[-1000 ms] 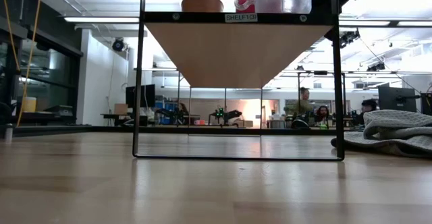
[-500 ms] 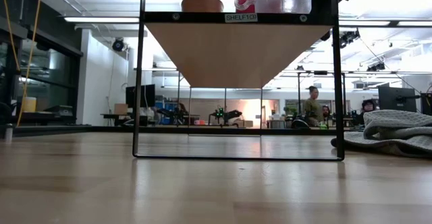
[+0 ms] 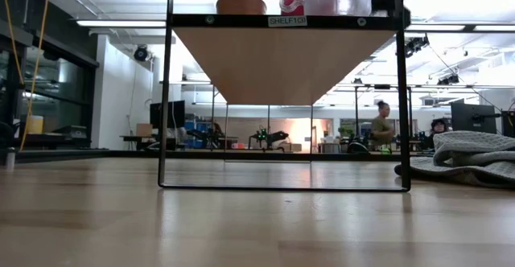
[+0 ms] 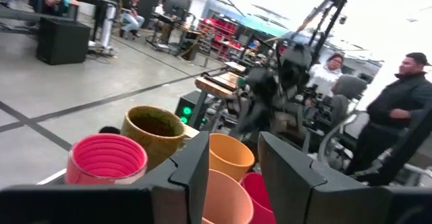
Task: Stack small to large cups/mugs on shelf
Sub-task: Put the blue mug on the shelf
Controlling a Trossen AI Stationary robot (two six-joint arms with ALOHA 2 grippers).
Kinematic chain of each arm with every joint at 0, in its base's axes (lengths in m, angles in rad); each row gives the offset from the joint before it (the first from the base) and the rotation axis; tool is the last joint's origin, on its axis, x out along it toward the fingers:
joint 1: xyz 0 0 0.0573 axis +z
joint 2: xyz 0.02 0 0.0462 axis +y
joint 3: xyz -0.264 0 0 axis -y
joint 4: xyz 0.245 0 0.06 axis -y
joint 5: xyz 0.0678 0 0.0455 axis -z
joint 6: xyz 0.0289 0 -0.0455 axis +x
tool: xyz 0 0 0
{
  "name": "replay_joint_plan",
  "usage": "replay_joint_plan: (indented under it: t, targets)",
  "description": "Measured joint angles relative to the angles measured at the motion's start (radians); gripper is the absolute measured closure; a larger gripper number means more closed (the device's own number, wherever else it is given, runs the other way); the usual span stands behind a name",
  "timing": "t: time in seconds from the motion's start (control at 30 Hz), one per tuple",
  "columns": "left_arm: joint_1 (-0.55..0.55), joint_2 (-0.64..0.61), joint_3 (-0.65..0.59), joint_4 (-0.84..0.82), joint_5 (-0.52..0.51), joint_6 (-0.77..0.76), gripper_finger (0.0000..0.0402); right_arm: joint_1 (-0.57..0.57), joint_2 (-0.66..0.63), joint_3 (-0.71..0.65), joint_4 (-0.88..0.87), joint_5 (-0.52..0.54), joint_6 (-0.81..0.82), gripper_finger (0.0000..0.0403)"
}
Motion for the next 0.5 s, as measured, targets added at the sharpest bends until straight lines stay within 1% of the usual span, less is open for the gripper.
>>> replay_joint_plan:
  t: [0.1,0.13,0.23,0.37,0.5]
  targets:
    - [0.0,0.0,0.0,0.0,0.025,0.0,0.0284,0.0,-0.079,0.0,0.088,0.071,-0.03,0.0403]
    - [0.0,0.0,0.0,0.0,0.034,0.0,0.0284,0.0,-0.1,0.0,0.126,0.079,-0.056,0.0403]
    - [0.0,0.0,0.0,0.001,0.066,0.0,0.0284,0.0,-0.139,0.0,0.228,0.076,-0.152,0.0403]
    - [0.0,0.0,0.0,0.006,0.091,0.0,0.0284,0.0,-0.15,0.0,0.314,0.07,-0.26,0.0403]
    - [0.0,0.0,0.0,0.009,0.096,0.0,0.0284,0.0,-0.142,0.0,0.388,0.069,-0.316,0.0403]
